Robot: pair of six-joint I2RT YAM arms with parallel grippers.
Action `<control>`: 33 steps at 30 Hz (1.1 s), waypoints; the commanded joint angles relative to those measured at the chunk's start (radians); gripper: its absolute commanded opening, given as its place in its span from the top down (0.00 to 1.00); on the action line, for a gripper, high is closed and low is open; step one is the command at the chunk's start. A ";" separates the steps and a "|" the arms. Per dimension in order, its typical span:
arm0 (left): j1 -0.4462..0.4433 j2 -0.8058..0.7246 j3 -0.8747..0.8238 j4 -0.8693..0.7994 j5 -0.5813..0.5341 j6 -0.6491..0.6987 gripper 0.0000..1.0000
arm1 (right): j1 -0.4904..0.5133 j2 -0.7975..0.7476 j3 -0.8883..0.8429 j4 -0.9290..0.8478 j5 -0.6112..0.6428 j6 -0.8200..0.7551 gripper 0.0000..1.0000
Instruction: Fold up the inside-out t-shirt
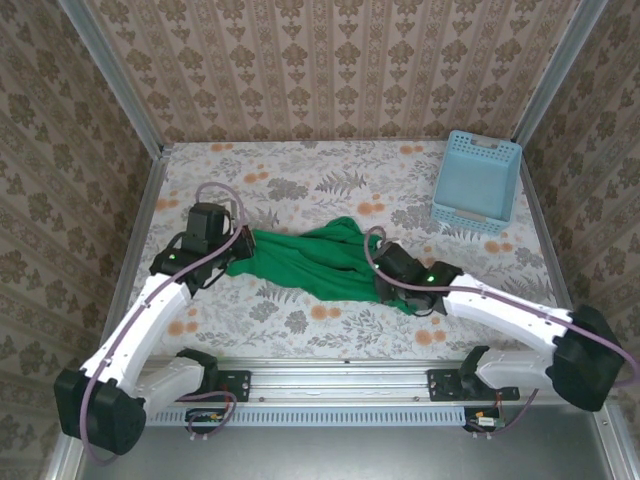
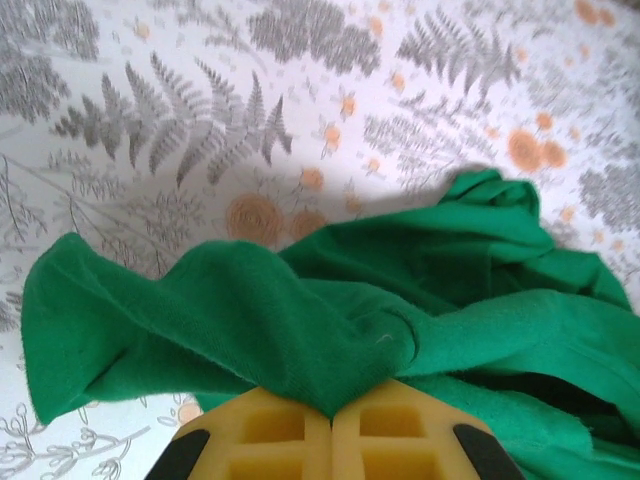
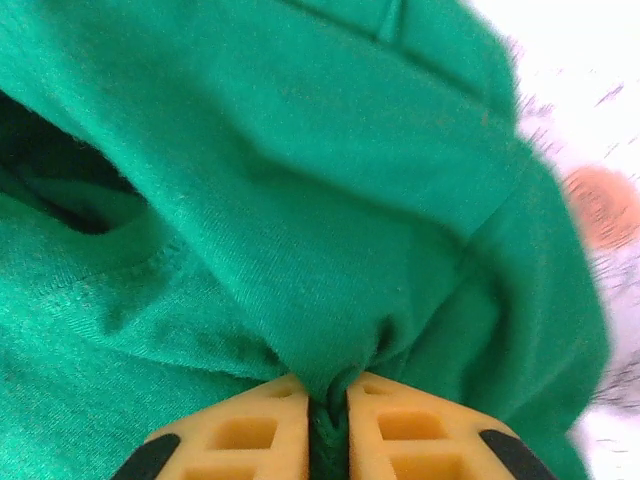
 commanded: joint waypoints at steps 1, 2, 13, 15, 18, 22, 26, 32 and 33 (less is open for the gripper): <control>0.013 0.018 -0.041 0.012 0.029 0.015 1.00 | 0.007 0.057 -0.039 0.107 -0.061 0.029 0.81; 0.012 0.024 -0.048 0.016 0.032 0.015 1.00 | 0.007 0.075 -0.039 0.109 -0.063 0.022 0.80; 0.028 0.030 -0.068 0.030 0.031 0.023 1.00 | 0.007 0.104 -0.030 0.073 -0.091 -0.014 0.66; 0.030 0.033 -0.066 0.031 0.031 0.026 1.00 | 0.011 0.104 -0.034 0.069 -0.097 -0.014 0.66; 0.033 0.035 -0.063 0.028 0.031 0.029 1.00 | 0.019 0.103 -0.042 0.056 -0.099 -0.019 0.66; 0.034 0.040 -0.057 0.022 0.029 0.034 1.00 | 0.020 0.083 -0.050 0.031 -0.099 -0.024 0.61; 0.034 0.040 -0.058 0.025 0.030 0.032 1.00 | 0.028 0.081 -0.041 0.020 -0.105 -0.034 0.66; 0.035 0.047 -0.049 0.018 0.022 0.038 1.00 | 0.044 0.098 -0.016 -0.014 -0.062 -0.039 0.74; 0.038 0.050 -0.044 0.013 0.019 0.040 1.00 | 0.050 0.092 -0.009 -0.026 -0.050 -0.039 0.73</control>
